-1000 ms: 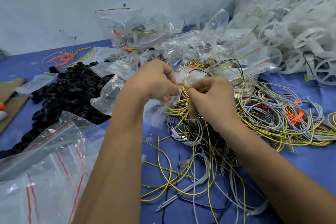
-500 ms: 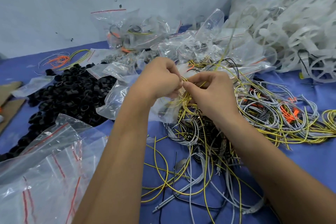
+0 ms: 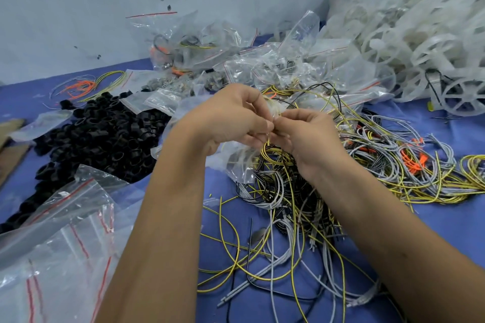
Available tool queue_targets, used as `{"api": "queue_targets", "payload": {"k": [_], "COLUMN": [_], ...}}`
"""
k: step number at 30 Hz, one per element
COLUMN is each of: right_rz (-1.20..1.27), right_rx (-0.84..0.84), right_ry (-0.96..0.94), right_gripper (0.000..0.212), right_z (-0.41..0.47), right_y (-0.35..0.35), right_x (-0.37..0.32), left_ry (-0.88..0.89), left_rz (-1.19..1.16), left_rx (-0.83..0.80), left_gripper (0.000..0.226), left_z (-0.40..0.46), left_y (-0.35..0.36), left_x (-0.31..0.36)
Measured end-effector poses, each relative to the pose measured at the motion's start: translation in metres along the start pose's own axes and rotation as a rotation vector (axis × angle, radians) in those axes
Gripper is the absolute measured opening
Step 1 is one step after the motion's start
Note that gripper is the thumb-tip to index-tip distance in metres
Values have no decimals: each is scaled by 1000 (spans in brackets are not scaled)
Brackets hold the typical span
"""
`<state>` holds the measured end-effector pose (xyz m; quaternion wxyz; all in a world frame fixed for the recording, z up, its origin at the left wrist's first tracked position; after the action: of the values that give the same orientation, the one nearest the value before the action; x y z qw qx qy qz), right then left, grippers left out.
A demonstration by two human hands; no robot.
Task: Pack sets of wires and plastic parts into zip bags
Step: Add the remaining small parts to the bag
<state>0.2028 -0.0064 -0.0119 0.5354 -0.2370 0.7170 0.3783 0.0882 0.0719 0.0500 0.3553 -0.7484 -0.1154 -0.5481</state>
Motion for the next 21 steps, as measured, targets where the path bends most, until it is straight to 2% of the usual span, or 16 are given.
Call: {"api": "queue_targets", "payload": {"k": [6,11,16,21], "right_rz": [-21,74,287,319], "right_rx": [-105,-97,-129,-139], "right_ry": [175,245,281,195], "right_gripper": [9,10,16,17], "right_z": [-2,-2,-1,2], "right_y": [-3,-3,2,5], "right_x": [-4,-7,-4,-1], "left_ry": [4,9,27,50], "left_rz": [313,534,404,160], "left_rx": [86,187,179,151], "left_gripper": [20,30,22,20], "left_z": [2,1,-1,-2], "left_y": [-2,-16,-20,-14], "left_x": [-1,1,-3,-1]}}
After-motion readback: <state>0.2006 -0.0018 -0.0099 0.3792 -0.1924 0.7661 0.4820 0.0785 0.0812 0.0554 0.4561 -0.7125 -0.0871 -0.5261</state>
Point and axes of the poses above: each hand's wrist, its own z-axis towards the middle knuckle, its own y-axis out of the palm, x = y × z, the point moved 3 cm from there along z, towards the middle knuckle, and after that the axes turned 4 degrees about -z, right-handed, at the moved point
